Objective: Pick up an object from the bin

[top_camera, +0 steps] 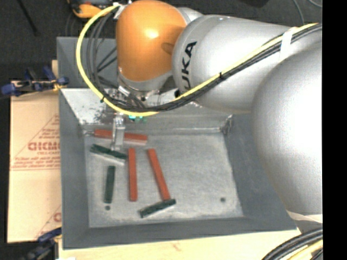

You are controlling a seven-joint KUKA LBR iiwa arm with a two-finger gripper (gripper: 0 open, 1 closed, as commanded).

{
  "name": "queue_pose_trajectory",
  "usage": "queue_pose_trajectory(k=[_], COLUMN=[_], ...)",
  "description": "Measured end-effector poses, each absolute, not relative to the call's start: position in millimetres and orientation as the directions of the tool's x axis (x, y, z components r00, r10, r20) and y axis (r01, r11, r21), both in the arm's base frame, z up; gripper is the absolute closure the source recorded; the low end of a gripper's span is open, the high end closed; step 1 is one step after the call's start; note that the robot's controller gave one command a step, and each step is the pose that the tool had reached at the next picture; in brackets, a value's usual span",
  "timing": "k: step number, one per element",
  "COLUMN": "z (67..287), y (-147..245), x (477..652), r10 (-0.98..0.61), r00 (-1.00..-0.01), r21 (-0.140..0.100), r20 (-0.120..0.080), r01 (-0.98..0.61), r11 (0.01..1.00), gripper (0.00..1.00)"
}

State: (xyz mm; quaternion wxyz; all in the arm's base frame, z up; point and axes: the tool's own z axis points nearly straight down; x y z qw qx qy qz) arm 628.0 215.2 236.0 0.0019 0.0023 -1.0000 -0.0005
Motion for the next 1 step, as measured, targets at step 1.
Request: queue_pose_trajectory(k=[1], z=[241.0], y=[214.3], x=[629.9], r10=[-0.001], r00=[-1.0], r21=[0.003], r20=[-0.004], r01=[-0.001], r11=[1.0], gripper=[0.0])
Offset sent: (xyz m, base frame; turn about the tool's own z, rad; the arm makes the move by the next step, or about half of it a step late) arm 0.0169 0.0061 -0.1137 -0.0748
